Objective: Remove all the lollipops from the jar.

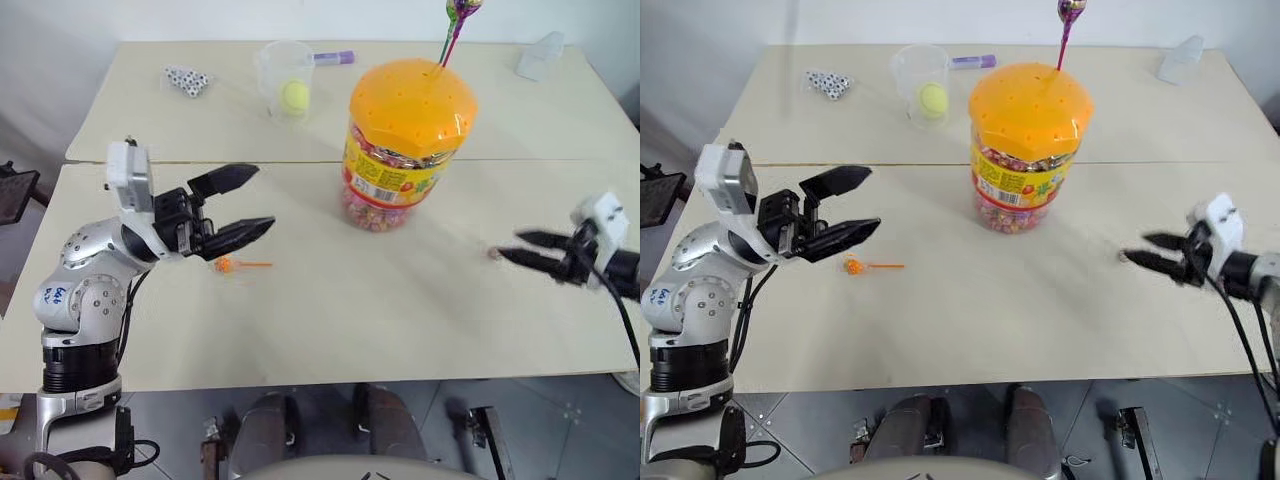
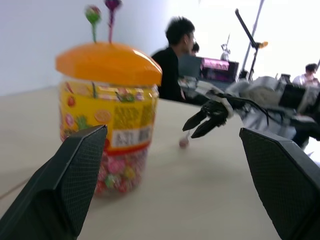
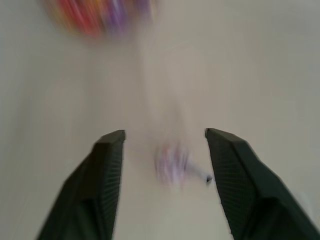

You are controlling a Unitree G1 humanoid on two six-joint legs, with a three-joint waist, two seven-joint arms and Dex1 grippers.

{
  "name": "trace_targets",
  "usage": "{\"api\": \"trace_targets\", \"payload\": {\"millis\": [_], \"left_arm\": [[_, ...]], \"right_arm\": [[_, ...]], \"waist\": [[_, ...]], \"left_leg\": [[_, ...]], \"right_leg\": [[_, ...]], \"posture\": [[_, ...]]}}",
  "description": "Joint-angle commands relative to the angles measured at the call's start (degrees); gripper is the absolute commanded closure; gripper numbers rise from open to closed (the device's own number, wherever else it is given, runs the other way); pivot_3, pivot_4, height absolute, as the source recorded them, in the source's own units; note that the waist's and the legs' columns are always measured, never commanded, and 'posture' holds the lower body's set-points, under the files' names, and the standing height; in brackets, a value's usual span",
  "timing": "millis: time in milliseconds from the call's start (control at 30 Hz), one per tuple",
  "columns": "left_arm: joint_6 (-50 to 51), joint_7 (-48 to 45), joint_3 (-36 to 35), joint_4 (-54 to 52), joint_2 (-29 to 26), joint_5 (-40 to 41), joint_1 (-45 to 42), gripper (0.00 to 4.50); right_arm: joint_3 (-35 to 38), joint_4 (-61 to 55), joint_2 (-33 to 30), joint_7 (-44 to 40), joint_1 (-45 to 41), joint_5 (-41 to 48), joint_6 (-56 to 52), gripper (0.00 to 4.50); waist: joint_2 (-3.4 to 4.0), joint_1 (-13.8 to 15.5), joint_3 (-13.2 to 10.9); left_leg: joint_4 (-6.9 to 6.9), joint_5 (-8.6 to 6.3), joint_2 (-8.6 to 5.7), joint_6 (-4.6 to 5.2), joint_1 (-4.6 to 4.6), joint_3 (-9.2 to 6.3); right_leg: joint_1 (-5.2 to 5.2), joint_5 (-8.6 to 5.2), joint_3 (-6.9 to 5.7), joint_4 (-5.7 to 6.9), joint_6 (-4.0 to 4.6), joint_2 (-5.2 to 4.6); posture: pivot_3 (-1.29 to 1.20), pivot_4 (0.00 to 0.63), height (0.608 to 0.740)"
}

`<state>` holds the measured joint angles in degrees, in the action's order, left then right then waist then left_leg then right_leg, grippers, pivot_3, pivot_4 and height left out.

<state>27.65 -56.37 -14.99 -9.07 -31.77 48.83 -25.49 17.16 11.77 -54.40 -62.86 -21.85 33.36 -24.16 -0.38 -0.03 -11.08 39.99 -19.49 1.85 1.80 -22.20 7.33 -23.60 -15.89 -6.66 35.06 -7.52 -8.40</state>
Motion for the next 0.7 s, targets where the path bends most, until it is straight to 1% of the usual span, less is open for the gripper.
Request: {"api": "trace_targets", "payload": {"millis": [33, 133, 233, 333, 467, 700], "left_arm": [[0.3, 7.1, -4.9, -1.2, 3.4, 5.8, -3.2, 0.0], [1.4, 11.6, -7.0, -0.9, 5.6, 8.8, -5.4, 0.0], [1.5, 12.1, -6.8, -0.9, 5.5, 8.5, -5.5, 0.0], [1.4, 12.2, -6.4, -1.4, 5.6, 8.3, -5.1, 0.0], [1.2, 12.7, -6.6, -2.5, 5.9, 8.4, -4.2, 0.0], [0.4, 13.0, -6.5, -2.8, 6.6, 8.1, -3.8, 0.0]], "right_arm": [[4.5, -4.9, 3.2, 3.5, -10.8, 7.6, -2.5, 1.89], [2.6, -5.4, 7.5, 7.6, -18.9, 7.6, -3.5, 1.89], [-1.1, -3.8, 10.8, 12.0, -25.7, 4.3, -4.8, 1.89], [-2.9, -1.2, 12.8, 15.0, -30.4, 2.7, -6.5, 1.89], [-5.7, -0.3, 14.1, 14.4, -33.8, 1.4, -7.9, 1.89], [-7.1, 2.9, 16.8, 15.7, -38.3, -0.6, -8.4, 1.89]], "waist": [[0.0, -0.1, 0.0], [-0.01, -0.1, 0.0], [-0.01, 0.0, 0.0], [-0.01, 0.2, 0.0], [-0.01, 0.1, 0.0], [-0.01, -0.2, 0.0]], "left_leg": [[0.01, 0.0, 0.01, 0.0, 0.0, -0.04], [0.04, 0.0, 0.15, 0.0, -0.02, -0.13], [-0.05, -0.01, -0.03, -0.02, -0.02, -0.26], [-0.02, -0.03, -0.1, -0.01, -0.21, -0.27], [-0.03, -0.03, -0.1, -0.01, -0.26, -0.27], [0.0, -0.02, -0.08, -0.02, -0.23, -0.27]], "right_leg": [[0.0, 0.0, -0.01, 0.02, 0.0, 0.0], [0.0, 0.0, -0.05, 0.07, 0.0, -0.01], [0.01, 0.0, -0.18, 0.13, 0.0, -0.03], [-0.06, 0.01, -0.31, 0.11, -0.02, -0.05], [-0.06, 0.02, -0.39, 0.08, -0.04, -0.05], [-0.06, 0.02, -0.37, 0.11, -0.04, -0.03]], "posture": [[0.0, 0.15, 0.74], [0.0, 0.15, 0.74], [0.0, 0.15, 0.74], [0.0, 0.15, 0.74], [0.0, 0.15, 0.74], [0.0, 0.15, 0.74]]}}
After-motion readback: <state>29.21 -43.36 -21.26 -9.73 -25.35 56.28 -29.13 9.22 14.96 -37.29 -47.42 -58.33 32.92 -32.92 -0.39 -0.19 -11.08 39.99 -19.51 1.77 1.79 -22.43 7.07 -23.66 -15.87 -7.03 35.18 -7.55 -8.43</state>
